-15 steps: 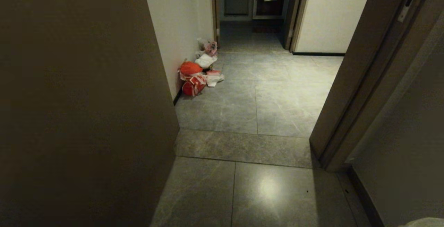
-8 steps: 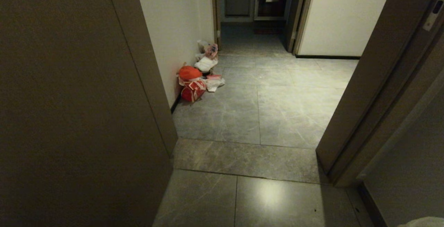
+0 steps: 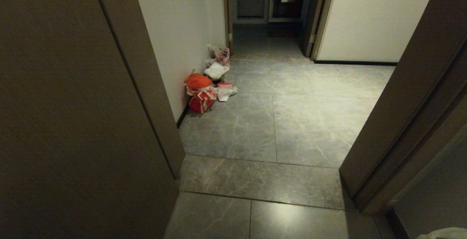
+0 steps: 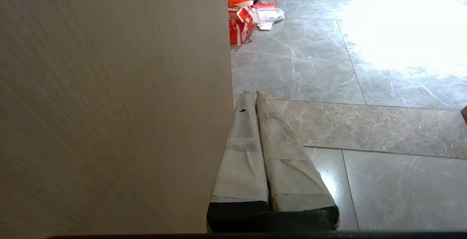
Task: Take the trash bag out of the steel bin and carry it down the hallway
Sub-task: Put the trash bag at the door
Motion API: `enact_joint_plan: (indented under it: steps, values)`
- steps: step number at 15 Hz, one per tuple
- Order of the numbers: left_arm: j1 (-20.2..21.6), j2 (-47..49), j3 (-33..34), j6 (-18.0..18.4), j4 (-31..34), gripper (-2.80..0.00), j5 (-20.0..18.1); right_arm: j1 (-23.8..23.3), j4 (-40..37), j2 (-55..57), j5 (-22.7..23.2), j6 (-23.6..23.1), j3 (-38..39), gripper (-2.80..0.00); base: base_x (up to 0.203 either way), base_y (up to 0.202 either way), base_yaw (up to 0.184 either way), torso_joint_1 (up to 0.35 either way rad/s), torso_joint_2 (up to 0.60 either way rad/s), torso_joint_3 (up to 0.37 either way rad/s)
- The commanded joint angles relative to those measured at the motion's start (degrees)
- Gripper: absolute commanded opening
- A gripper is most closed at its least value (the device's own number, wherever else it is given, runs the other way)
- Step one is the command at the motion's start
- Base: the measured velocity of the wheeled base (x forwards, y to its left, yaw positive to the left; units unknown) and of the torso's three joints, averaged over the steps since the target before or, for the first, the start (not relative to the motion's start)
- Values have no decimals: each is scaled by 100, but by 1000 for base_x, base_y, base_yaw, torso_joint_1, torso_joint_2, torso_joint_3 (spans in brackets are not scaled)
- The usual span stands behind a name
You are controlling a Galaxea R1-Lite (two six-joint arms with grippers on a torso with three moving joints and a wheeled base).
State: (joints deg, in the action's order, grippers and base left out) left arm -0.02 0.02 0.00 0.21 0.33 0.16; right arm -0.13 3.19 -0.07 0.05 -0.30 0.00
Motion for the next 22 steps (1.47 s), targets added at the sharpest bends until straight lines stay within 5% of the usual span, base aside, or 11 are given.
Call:
enact_joint_plan:
  steps: [1,22]
  values:
    - [2,4,-9,-3,2,-280,2,5,6,-1,4,-5,141,-280,0,0,0,0,0,0]
    - [2,6,0,4,2,-280,2,5,6,-1,4,-5,141,-280,0,-38,-1,1,1,1]
